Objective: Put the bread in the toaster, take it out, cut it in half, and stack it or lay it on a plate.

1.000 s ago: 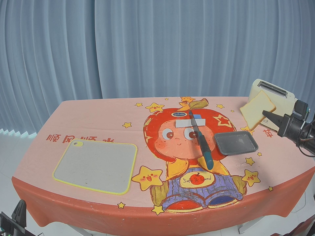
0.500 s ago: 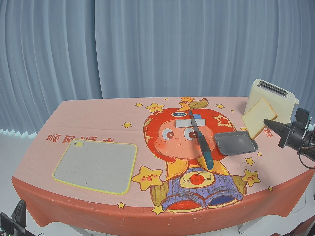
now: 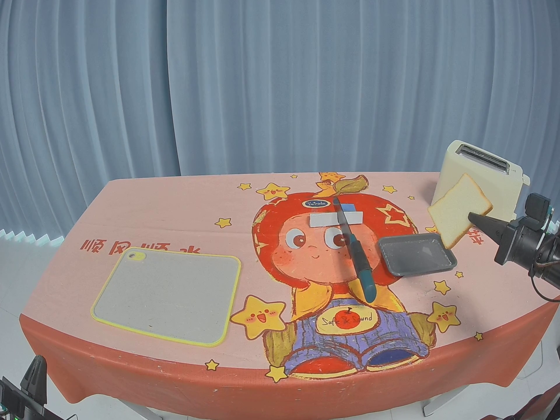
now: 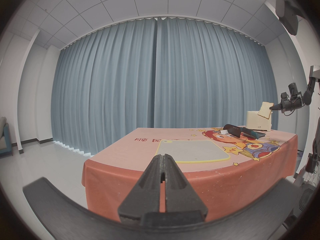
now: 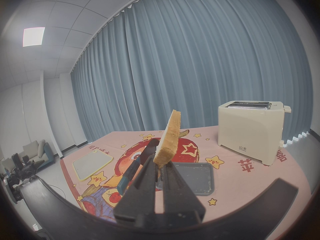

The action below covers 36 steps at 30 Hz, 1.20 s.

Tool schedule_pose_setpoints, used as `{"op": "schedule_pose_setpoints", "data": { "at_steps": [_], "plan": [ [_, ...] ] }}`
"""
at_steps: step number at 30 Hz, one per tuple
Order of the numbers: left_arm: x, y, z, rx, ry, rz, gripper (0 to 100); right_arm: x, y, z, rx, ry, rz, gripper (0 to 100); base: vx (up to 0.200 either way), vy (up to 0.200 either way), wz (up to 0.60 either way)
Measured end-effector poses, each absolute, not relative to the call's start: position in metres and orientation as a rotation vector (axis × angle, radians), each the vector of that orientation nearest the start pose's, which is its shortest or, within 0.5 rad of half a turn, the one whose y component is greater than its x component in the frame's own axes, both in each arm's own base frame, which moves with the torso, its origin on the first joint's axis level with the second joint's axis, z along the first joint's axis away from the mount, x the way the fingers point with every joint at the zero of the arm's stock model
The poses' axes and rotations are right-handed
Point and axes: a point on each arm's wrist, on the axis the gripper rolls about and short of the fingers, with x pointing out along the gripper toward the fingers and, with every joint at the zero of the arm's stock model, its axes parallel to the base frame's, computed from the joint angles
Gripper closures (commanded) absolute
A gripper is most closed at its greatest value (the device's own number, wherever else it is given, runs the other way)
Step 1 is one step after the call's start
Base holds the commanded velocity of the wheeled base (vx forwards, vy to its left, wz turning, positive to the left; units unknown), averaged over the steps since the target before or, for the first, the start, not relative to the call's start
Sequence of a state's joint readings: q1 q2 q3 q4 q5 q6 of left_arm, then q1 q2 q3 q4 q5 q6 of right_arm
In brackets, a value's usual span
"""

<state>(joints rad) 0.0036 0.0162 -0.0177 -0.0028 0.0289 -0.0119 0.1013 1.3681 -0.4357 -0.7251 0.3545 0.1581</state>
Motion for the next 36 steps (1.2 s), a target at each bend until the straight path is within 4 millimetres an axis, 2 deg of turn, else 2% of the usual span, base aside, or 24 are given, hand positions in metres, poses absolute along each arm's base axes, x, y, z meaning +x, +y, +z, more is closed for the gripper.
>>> {"op": "schedule_pose_setpoints", "data": {
  "at_steps": [31,36],
  "plan": [
    [-0.0229,0.0006,0.0810,-0.011,-0.004,0.032,100,0.2014,0.0289,0.1801,0.178,0.232,0.440,100,0.000,-0.200,0.00],
    [-0.0229,0.0005,0.0810,-0.011,-0.004,0.032,100,0.2015,0.0289,0.1806,0.177,0.230,0.438,100,0.000,0.000,0.00]
  ]
}}
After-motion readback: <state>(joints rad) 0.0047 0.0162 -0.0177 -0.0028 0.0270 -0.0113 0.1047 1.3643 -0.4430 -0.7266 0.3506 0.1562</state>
